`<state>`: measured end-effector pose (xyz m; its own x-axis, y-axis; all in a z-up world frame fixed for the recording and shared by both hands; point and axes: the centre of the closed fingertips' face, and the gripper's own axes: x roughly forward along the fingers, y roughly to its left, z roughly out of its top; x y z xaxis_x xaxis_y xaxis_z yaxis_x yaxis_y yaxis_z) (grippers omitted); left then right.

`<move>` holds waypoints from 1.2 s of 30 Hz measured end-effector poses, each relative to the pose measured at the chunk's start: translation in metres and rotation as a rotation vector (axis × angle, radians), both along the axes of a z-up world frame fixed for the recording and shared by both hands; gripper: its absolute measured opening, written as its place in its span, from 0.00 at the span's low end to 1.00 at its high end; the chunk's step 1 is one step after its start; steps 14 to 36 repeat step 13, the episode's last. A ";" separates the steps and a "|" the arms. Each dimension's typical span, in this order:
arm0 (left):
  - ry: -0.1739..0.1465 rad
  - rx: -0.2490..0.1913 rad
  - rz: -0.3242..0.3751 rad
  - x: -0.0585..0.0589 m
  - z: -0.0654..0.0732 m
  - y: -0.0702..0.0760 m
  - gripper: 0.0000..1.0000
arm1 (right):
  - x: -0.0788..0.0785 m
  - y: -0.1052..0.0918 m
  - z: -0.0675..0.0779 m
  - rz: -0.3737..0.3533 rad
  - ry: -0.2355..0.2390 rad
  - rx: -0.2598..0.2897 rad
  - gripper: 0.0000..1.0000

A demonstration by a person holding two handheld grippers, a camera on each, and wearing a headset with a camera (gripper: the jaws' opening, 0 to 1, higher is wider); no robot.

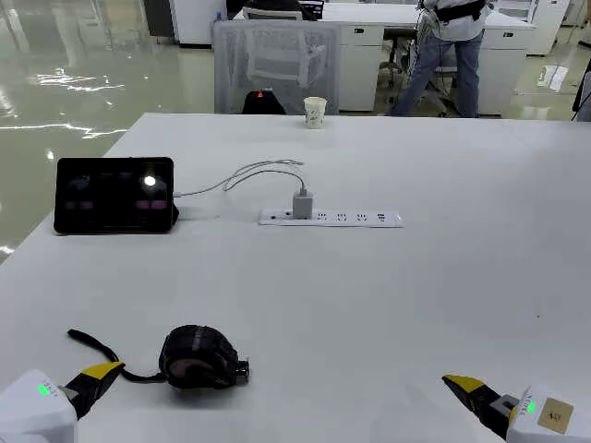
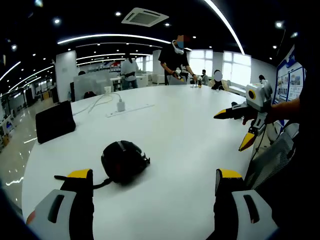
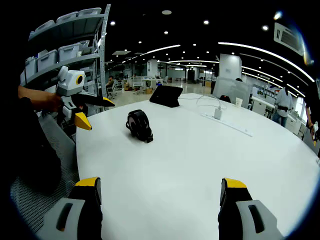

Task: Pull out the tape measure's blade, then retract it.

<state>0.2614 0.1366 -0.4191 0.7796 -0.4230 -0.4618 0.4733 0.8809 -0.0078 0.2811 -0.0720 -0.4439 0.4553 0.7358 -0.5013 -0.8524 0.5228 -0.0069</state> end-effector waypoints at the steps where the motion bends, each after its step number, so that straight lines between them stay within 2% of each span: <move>1: -0.001 0.000 -0.001 0.000 0.000 0.000 0.99 | 0.000 0.000 0.000 0.001 -0.003 -0.001 0.99; 5: 0.002 0.005 -0.011 -0.001 -0.001 0.000 0.99 | 0.000 -0.001 0.001 -0.005 0.011 0.005 0.99; 36: 0.004 0.006 -0.016 0.000 -0.002 0.000 0.99 | 0.000 -0.001 0.003 -0.008 0.010 0.019 0.99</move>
